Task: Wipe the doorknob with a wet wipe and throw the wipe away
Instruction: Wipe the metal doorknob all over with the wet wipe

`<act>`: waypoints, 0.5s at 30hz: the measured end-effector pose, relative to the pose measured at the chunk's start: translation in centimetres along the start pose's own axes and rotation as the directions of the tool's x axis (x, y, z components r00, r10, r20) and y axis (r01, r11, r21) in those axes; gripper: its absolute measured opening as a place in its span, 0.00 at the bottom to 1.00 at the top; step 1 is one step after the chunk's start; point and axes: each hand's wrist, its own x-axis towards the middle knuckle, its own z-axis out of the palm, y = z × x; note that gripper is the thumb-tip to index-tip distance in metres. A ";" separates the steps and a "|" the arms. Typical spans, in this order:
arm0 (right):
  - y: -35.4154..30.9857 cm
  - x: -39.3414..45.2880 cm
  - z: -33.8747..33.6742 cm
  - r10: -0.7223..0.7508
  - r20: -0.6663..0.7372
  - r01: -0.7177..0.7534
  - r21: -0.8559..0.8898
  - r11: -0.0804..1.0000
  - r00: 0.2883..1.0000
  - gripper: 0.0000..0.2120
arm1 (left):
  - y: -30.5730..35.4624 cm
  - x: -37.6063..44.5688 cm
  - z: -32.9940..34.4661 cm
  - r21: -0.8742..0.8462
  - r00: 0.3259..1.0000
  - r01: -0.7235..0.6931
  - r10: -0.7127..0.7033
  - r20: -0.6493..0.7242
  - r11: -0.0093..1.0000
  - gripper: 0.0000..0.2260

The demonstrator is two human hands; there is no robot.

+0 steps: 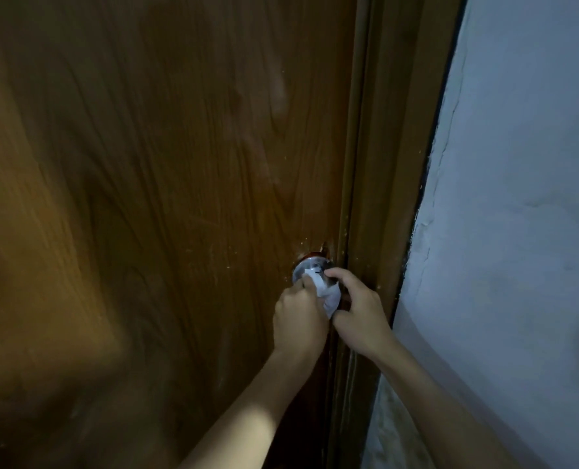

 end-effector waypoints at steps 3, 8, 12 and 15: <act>0.1 0.0 0.0 0.008 0.002 -0.008 0.014 1.000 1.000 0.25 | 0.2 -0.1 0.2 -0.210 0.973 0.228 -0.217 0.078 0.951 0.04; -0.1 0.0 -0.4 0.008 0.028 -0.008 0.025 1.000 1.000 0.25 | -0.1 0.4 0.1 -0.688 0.671 0.712 -0.420 0.611 0.136 0.10; 0.3 0.1 -0.4 0.019 0.026 -0.020 0.023 1.000 0.999 0.25 | 0.1 0.8 0.5 -0.677 0.640 0.715 -0.229 0.734 -0.171 0.15; 0.3 0.2 -0.9 0.014 0.044 -0.014 0.010 1.000 0.999 0.27 | 0.2 0.6 0.7 -0.688 0.663 0.692 -0.184 0.726 -0.219 0.15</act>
